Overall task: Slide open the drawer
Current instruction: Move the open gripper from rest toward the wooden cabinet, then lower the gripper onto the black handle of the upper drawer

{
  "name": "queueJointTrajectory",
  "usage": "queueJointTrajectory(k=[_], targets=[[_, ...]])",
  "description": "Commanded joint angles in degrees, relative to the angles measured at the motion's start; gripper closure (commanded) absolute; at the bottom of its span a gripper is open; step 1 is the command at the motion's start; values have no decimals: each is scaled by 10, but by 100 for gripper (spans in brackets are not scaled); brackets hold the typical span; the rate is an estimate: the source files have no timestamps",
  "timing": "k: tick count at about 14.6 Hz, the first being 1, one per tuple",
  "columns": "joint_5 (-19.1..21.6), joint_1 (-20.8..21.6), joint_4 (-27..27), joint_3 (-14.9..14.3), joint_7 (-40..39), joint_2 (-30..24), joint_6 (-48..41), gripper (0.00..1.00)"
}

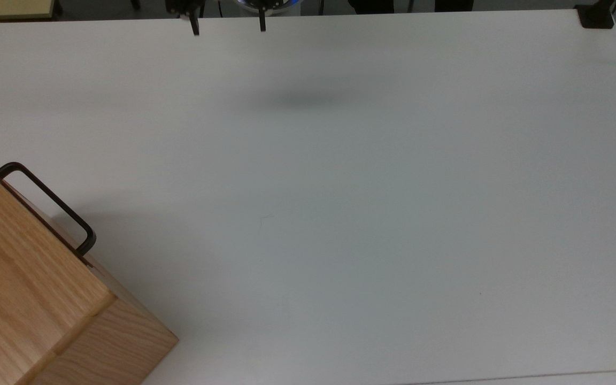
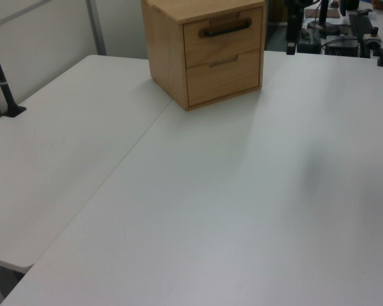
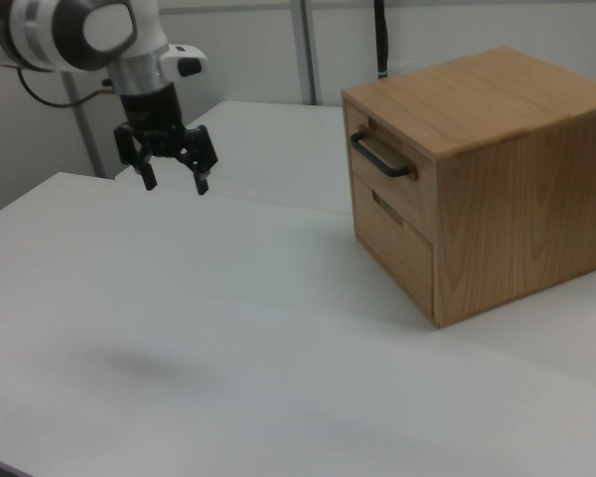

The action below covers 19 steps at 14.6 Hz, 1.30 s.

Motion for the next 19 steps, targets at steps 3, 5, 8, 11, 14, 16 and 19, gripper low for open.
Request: queueJointTrajectory(k=[3,5,8,11,14,16,19], targets=[[-45,-3,6,-1,-111,36,95,0],[-82,-5,7,-2,-157,45,146,0],[-143,-15,8,-2,-194,67,200,0],[-234,-18,7,-2,-196,87,277,0],[-287,-37,7,-1,-198,107,365,0],[-318,-49,7,-1,-196,125,418,0],[-355,-67,7,-2,-196,143,483,0]])
